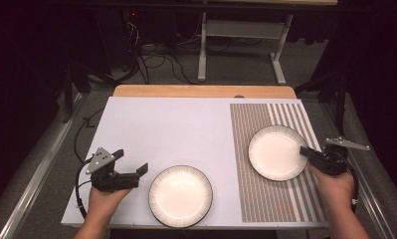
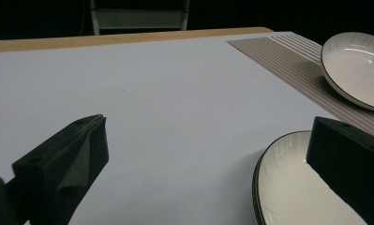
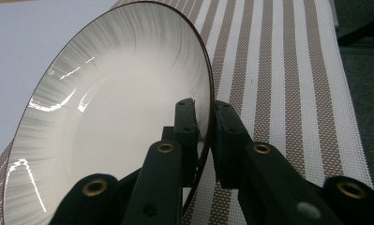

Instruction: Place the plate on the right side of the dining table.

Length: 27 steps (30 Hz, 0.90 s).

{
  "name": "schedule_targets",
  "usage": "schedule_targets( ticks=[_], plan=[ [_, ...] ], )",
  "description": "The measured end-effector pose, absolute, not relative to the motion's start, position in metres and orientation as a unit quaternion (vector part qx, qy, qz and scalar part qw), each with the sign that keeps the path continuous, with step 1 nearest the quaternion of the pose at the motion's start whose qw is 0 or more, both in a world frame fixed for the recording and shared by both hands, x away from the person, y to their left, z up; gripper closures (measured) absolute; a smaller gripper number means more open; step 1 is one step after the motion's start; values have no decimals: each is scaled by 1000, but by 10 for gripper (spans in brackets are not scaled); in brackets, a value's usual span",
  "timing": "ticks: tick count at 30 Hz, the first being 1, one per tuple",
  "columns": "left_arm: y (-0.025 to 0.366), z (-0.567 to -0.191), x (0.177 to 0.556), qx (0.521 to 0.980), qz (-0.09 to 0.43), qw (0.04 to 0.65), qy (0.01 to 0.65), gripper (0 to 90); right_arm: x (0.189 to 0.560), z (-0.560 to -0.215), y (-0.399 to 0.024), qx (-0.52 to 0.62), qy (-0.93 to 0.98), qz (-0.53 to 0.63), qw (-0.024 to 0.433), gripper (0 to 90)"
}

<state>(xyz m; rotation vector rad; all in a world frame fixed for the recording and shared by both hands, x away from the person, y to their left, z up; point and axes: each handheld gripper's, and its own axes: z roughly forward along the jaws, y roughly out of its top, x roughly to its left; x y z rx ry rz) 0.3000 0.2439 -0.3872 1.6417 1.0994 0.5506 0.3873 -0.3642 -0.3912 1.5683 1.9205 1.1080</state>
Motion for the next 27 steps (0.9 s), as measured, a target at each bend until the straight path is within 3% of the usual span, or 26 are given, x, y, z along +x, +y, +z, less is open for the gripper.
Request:
schedule_targets(
  ticks=[27],
  plan=[
    [244, -389, 304, 685, 231, 516, 460, 4, 410, -413, -362, 607, 678, 356, 213, 784]
  ],
)
